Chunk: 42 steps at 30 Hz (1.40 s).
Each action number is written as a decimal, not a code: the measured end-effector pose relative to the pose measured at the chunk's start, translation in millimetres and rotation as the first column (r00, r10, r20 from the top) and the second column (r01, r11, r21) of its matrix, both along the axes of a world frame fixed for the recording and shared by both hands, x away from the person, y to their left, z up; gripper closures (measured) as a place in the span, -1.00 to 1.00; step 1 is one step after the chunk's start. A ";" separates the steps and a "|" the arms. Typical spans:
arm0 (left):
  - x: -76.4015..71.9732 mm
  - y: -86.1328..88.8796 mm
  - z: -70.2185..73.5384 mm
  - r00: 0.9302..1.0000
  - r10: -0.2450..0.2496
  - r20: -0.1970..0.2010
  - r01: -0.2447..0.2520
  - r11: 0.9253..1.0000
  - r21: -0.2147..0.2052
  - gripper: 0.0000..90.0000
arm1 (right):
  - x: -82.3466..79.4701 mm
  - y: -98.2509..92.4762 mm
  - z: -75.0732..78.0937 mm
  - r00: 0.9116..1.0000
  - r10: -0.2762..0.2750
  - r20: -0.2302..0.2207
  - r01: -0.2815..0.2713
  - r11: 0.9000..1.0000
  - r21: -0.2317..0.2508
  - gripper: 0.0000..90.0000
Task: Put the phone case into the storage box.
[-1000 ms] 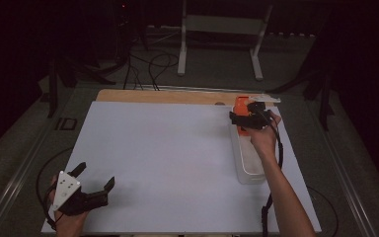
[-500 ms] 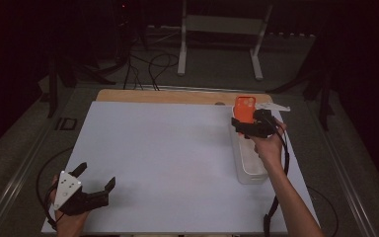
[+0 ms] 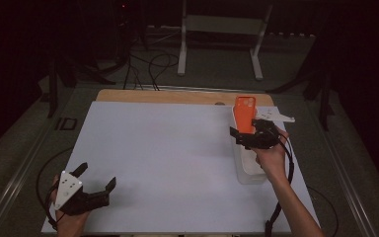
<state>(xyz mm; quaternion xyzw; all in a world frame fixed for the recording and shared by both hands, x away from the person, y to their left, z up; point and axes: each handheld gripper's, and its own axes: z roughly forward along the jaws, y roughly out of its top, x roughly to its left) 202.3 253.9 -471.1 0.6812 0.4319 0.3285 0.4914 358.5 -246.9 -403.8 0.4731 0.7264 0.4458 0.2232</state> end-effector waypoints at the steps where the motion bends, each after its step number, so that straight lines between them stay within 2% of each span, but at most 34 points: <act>1: -0.1 0.0 0.0 1.000 0.000 0.000 0.000 1.000 -0.001 -0.99 | -2.1 0.4 0.2 1.000 0.001 -0.004 -0.001 1.000 0.002 -0.81; 12: 0.1 -1.0 0.2 1.000 -0.001 -0.001 0.001 1.000 0.001 -0.99 | -29.1 1.4 -4.2 0.999 0.040 0.015 -0.041 0.999 0.029 -0.81; 21: 0.5 -1.2 0.0 1.000 -0.003 -0.006 0.003 1.000 -0.001 -0.99 | -42.4 1.3 -12.4 0.998 0.062 0.022 -0.063 0.997 0.043 -0.81; 22: 0.7 -1.3 0.0 1.000 -0.004 -0.007 0.004 1.000 -0.002 -0.99 | -49.3 1.4 -14.9 0.997 0.072 0.024 -0.073 0.996 0.057 -0.81; 25: 0.7 -1.8 0.1 1.000 -0.006 -0.009 0.006 1.000 -0.001 -0.99 | -55.3 1.2 -16.1 0.997 0.074 0.035 -0.076 0.995 0.065 -0.81; 27: 0.8 -1.9 0.1 1.000 -0.008 -0.011 0.008 1.000 0.001 -0.99 | -59.7 1.5 -17.4 0.996 0.073 0.053 -0.075 0.996 0.049 -0.81; 32: 1.0 -2.0 0.0 1.000 -0.010 -0.013 0.010 1.000 0.003 -0.99 | -66.0 1.6 -20.0 0.995 0.076 0.062 -0.079 0.996 0.050 -0.81; 33: 0.9 -1.6 0.3 1.000 -0.011 -0.013 0.011 1.000 0.003 -0.99 | -72.6 1.2 -22.5 0.994 0.076 0.073 -0.080 0.995 0.056 -0.81; 42: 0.9 -1.5 0.7 1.000 -0.016 -0.013 0.016 1.000 -0.001 -0.99 | -88.9 -0.6 -28.8 0.990 0.089 0.114 -0.096 0.993 0.063 -0.81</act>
